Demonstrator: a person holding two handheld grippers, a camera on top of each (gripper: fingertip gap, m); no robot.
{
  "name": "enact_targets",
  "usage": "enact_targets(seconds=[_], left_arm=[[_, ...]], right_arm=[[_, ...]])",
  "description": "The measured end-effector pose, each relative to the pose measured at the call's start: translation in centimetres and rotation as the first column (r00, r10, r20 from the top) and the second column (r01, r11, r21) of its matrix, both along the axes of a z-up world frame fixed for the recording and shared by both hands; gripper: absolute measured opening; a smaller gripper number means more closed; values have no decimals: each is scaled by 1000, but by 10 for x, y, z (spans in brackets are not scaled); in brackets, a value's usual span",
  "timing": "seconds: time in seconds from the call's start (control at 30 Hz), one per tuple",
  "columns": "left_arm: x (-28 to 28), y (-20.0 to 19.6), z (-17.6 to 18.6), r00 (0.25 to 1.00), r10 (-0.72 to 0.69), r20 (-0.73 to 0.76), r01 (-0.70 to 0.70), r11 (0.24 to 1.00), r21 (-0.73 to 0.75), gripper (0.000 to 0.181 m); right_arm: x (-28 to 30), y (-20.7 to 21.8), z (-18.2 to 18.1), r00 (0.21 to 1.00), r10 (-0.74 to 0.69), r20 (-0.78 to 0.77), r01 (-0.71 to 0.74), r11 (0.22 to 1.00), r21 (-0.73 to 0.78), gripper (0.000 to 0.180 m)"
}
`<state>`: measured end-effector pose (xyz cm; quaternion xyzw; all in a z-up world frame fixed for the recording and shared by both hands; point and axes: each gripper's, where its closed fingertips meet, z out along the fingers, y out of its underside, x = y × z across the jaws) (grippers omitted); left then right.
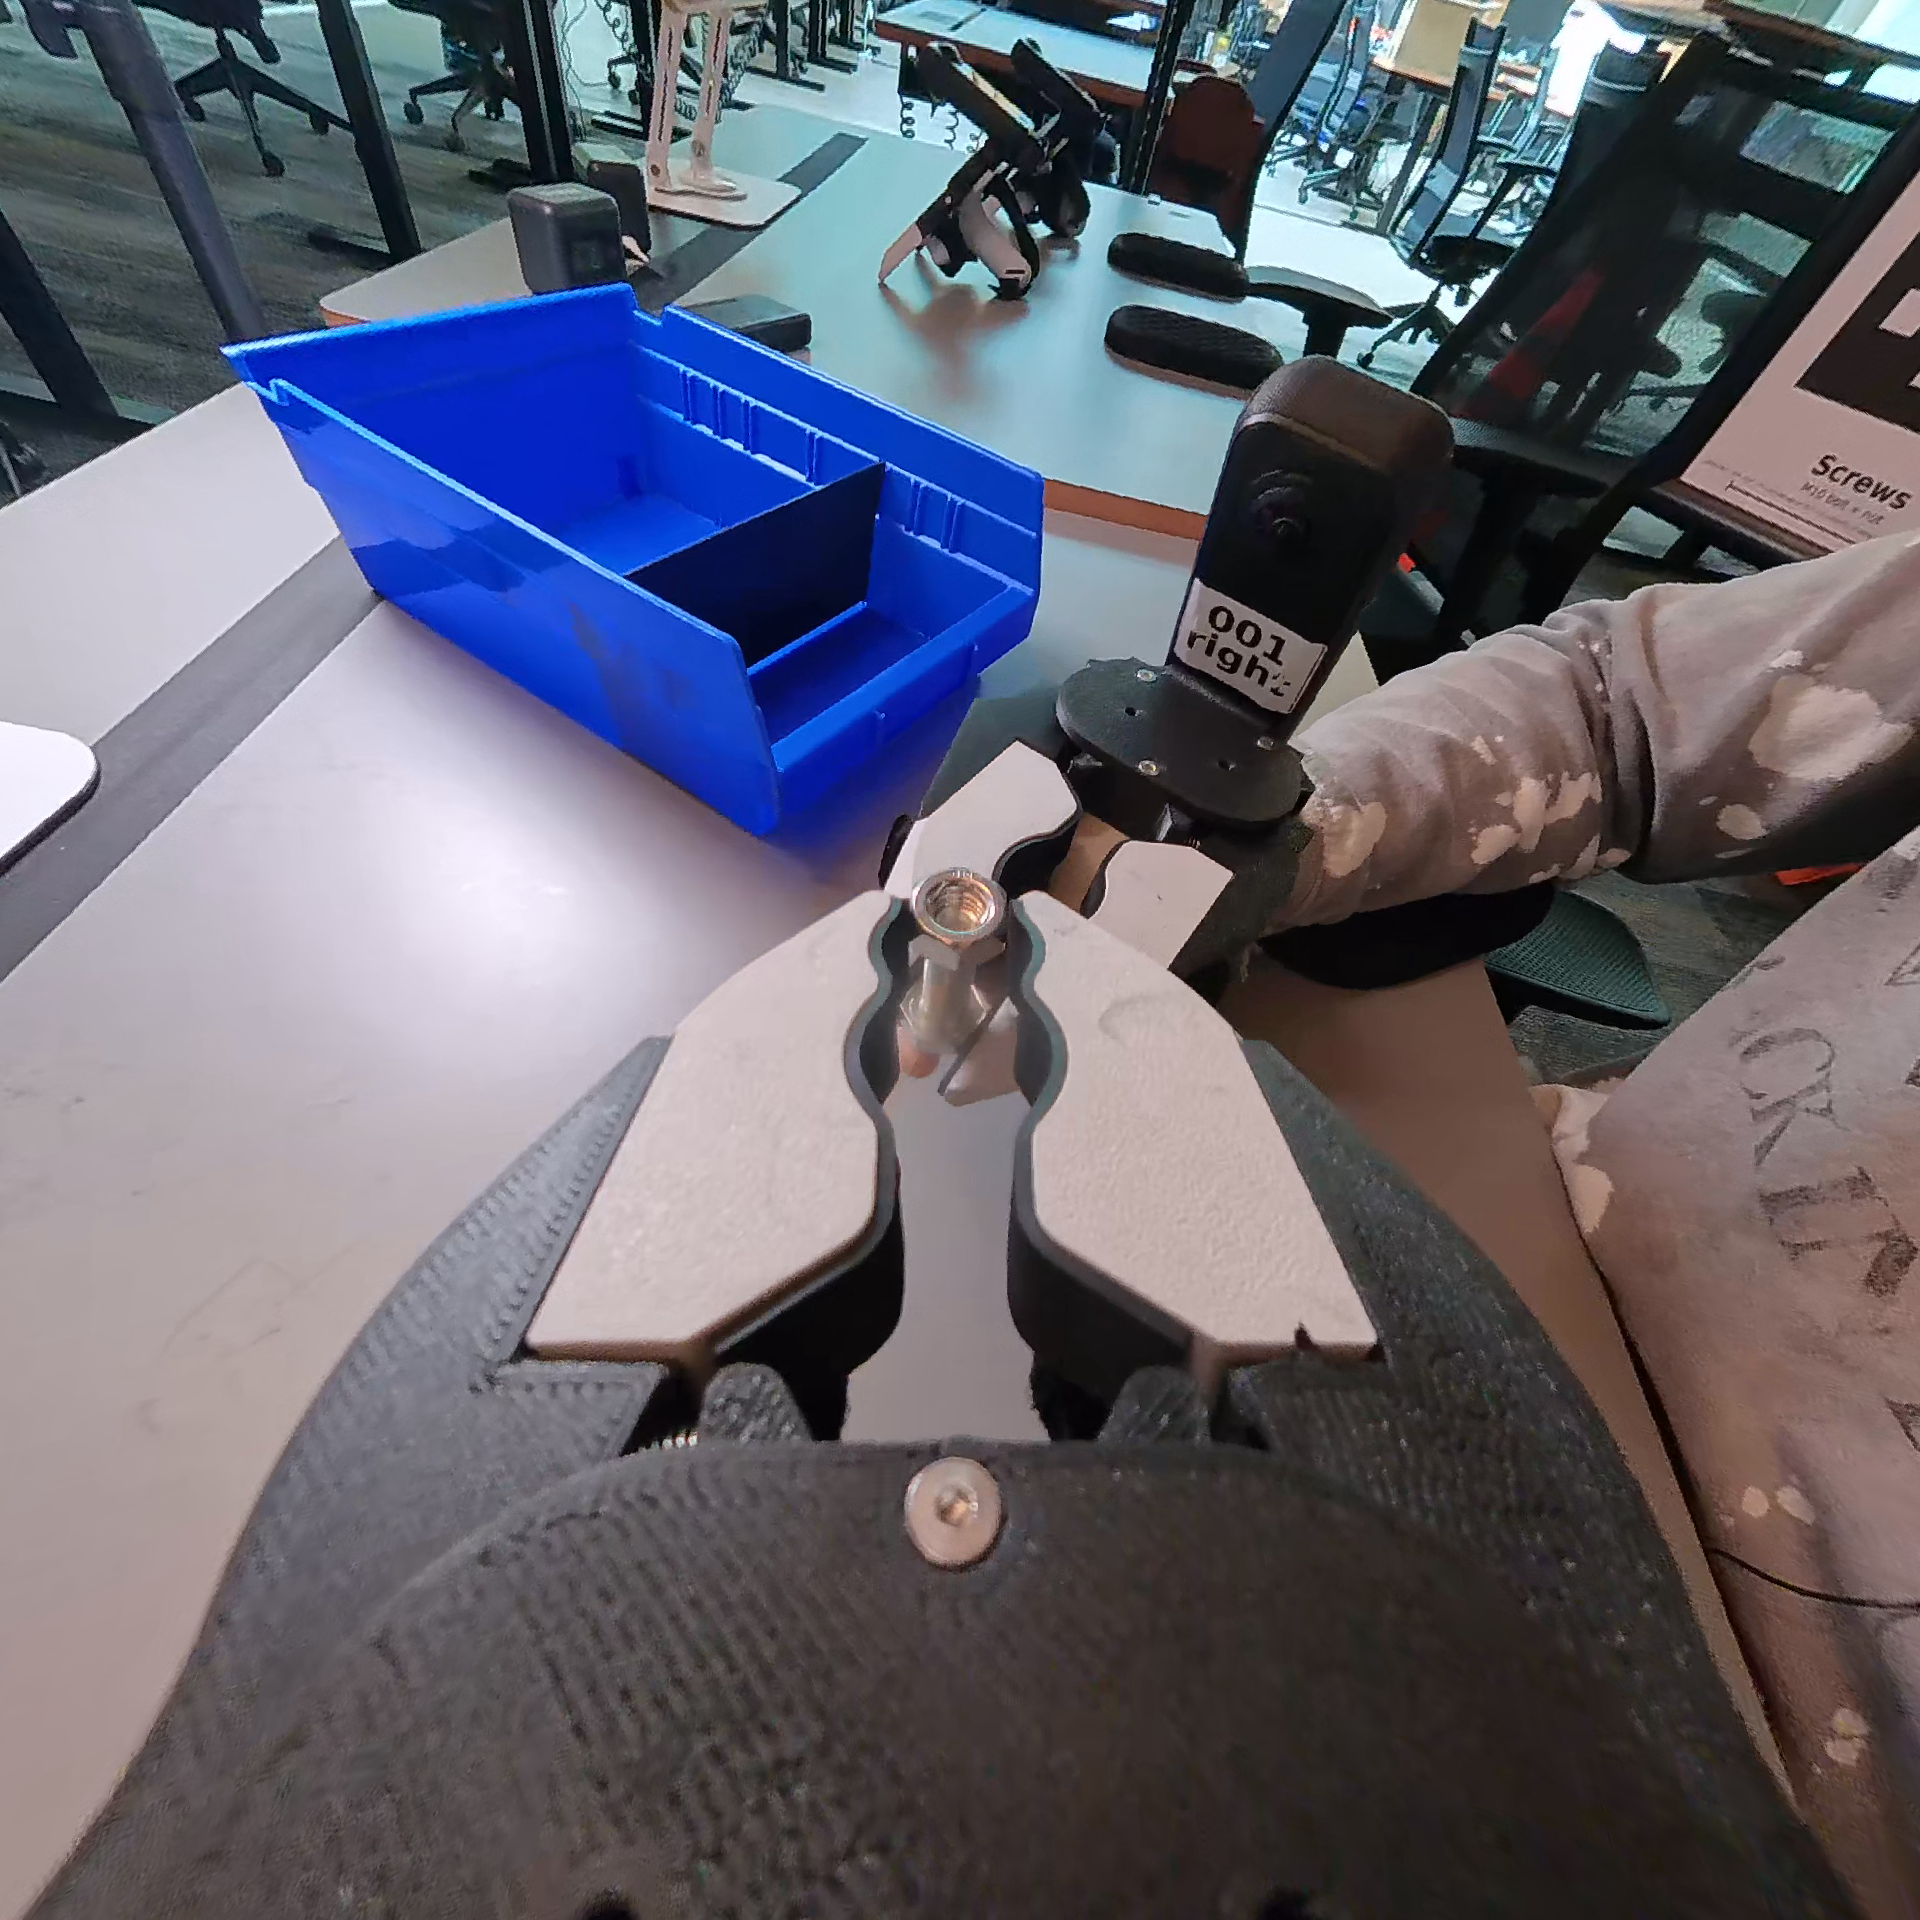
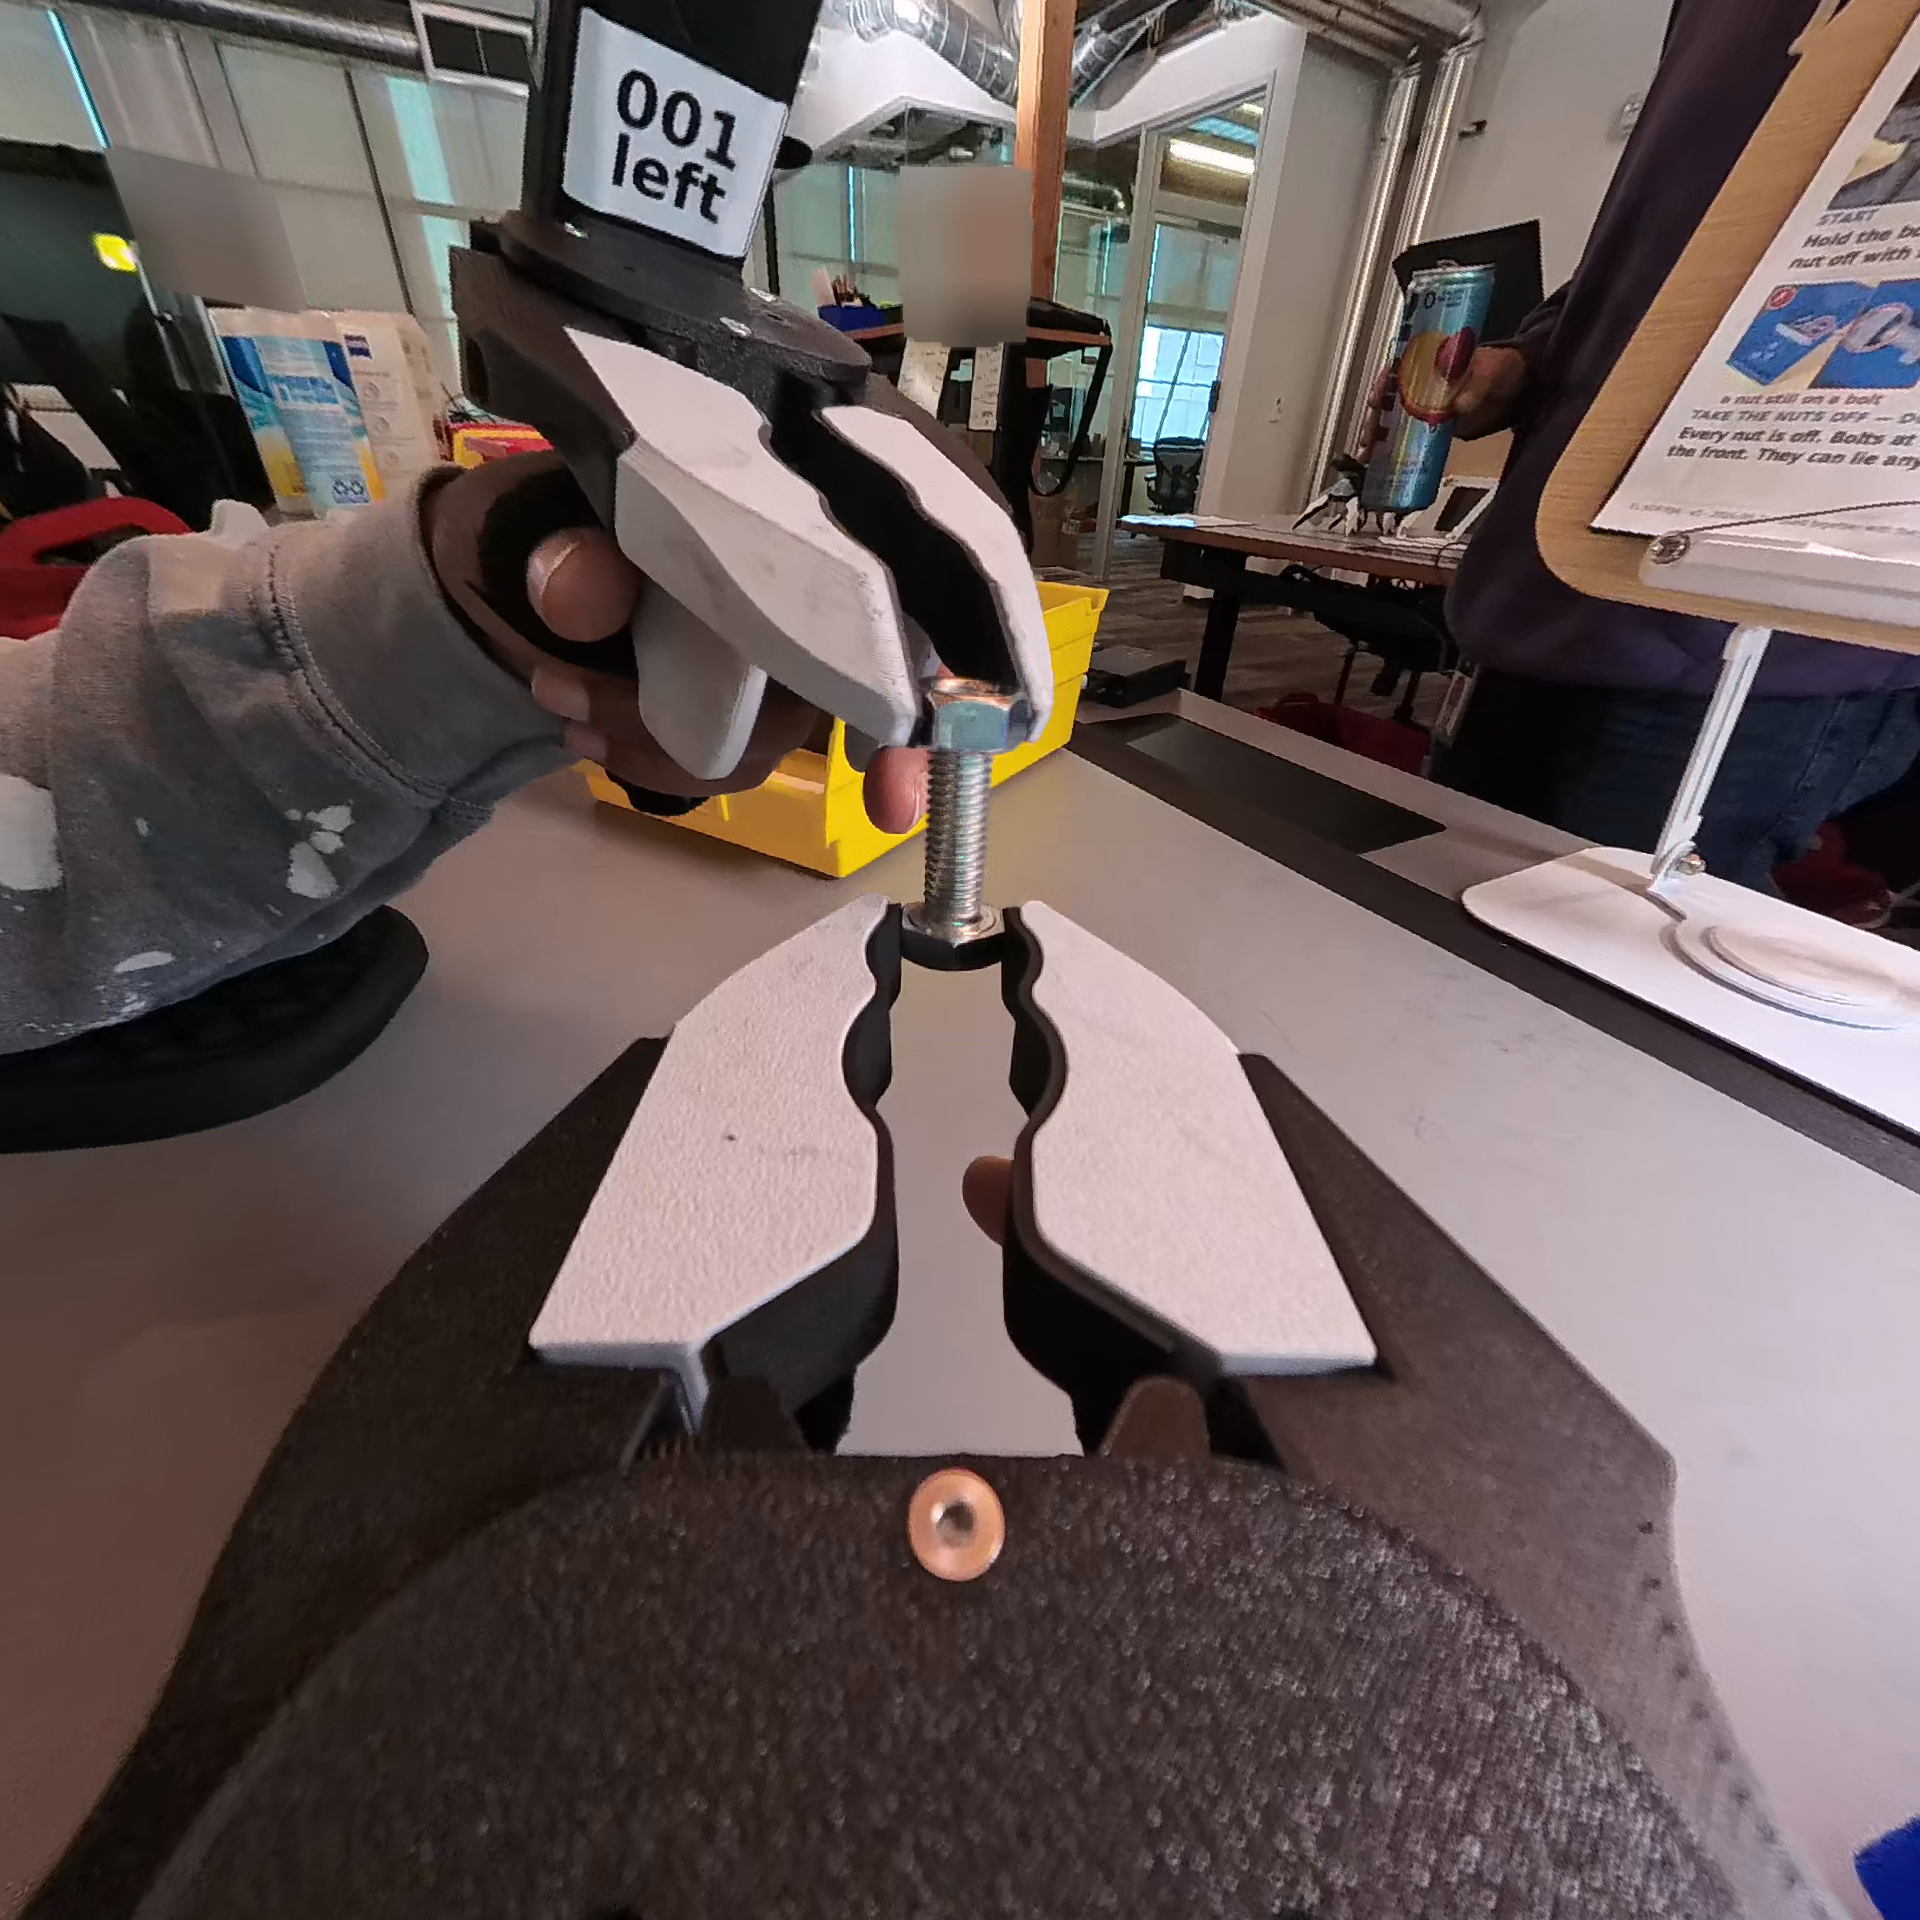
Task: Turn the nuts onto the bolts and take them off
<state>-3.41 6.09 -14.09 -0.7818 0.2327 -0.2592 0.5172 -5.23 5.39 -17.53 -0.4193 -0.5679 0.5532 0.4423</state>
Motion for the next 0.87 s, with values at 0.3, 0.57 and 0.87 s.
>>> enact_targets(seconds=[0.3, 0.57, 0.87], left_arm=[[0, 1, 1, 1000, 2, -6, -1, 1000, 25, 18], [1, 1, 6, 1000, 0, 16, 0, 999, 46, 18], [5, -3, 12, 997, -36, 65, 33, 998, 48, 18]], right_arm=[[1, -2, 2, 999, 34, -5, -35, 997, -69, 18], [3, -3, 8, 998, 47, -39, -51, 994, -92, 18], [6, -7, 13, 995, 67, -80, -74, 994, -86, 18]])
